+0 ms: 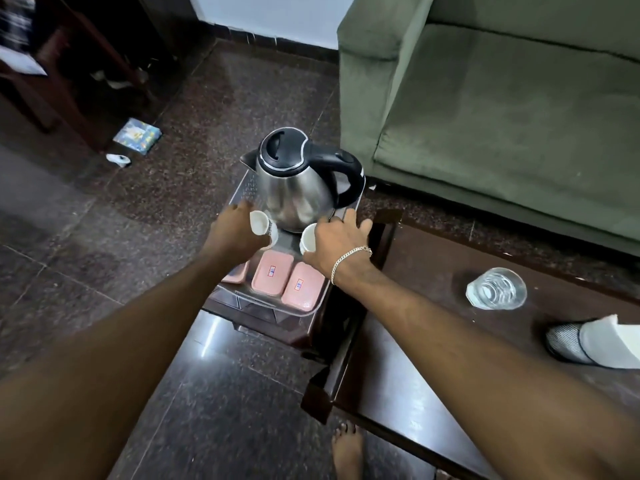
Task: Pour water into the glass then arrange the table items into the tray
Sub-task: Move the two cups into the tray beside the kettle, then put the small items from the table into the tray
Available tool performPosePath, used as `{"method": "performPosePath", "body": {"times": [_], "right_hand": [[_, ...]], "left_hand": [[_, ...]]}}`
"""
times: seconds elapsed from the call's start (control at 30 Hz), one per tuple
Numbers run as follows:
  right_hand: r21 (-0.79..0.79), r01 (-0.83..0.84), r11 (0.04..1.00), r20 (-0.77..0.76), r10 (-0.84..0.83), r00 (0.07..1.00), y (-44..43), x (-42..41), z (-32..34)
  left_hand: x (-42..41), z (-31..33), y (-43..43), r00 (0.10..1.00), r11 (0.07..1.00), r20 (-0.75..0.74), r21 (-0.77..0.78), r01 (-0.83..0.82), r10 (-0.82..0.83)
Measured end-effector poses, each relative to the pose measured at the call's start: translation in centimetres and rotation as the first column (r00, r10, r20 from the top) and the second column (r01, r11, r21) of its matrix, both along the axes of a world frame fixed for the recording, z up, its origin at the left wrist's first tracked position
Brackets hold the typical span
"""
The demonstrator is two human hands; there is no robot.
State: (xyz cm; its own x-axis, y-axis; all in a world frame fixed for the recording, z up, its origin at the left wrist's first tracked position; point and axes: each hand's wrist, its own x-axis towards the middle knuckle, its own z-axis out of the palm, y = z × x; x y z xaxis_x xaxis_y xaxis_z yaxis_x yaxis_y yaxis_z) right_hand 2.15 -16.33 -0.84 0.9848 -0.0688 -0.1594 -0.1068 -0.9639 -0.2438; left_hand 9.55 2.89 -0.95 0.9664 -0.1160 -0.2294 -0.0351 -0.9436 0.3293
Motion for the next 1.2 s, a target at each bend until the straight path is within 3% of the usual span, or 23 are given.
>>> {"method": "performPosePath", "body": {"times": [0.27,0.43,0.5,0.6,0.67,0.77,0.97,1.2], "right_hand": [[-0.096,-0.012,0.995,-0.102,0.002,0.995,1.2,1.9,-1.9],[-0.048,0.005,0.999,-0.127,-0.011,0.992,0.7,1.4,-1.9],[-0.008,0.004,1.0,-0.096,-0.005,0.995,-0.1,0.8,-1.7],[0.048,0.002,0.999,0.026,-0.003,1.0,-1.8,-1.0,-1.0],[0.118,0.022,0.993,0.126,-0.037,0.991,-3.3,-3.1,-0.7],[0.174,0.081,0.981,0.179,-0.113,0.977,-5.8,-6.9,-0.9],[0.068,0.265,0.962,0.152,-0.272,0.95,-12.3,-16.5,-2.4],[-0.027,0.383,0.924,0.071,-0.38,0.922,-20.4,-28.4,-3.7]], "left_hand": [[2.1,-1.9,-0.5,0.996,0.99,-0.06,0.115,0.076,-0.069],[1.0,-2.3,-0.8,0.991,0.982,-0.121,0.172,0.078,-0.058],[0.1,-1.9,-1.2,0.998,0.984,-0.054,0.179,-0.008,0.018],[-2.1,-0.8,-2.1,0.976,0.996,0.216,0.078,-0.039,0.021],[-4.1,-0.1,-3.3,0.939,0.994,0.341,-0.078,0.074,-0.043],[-7.3,0.5,-5.9,0.927,0.949,0.343,-0.213,0.234,-0.152],[-14.4,-0.2,-13.8,0.776,0.795,0.297,-0.084,0.601,-0.556],[-23.5,-3.0,-22.9,0.721,0.722,0.112,-0.044,0.691,-0.684]]}}
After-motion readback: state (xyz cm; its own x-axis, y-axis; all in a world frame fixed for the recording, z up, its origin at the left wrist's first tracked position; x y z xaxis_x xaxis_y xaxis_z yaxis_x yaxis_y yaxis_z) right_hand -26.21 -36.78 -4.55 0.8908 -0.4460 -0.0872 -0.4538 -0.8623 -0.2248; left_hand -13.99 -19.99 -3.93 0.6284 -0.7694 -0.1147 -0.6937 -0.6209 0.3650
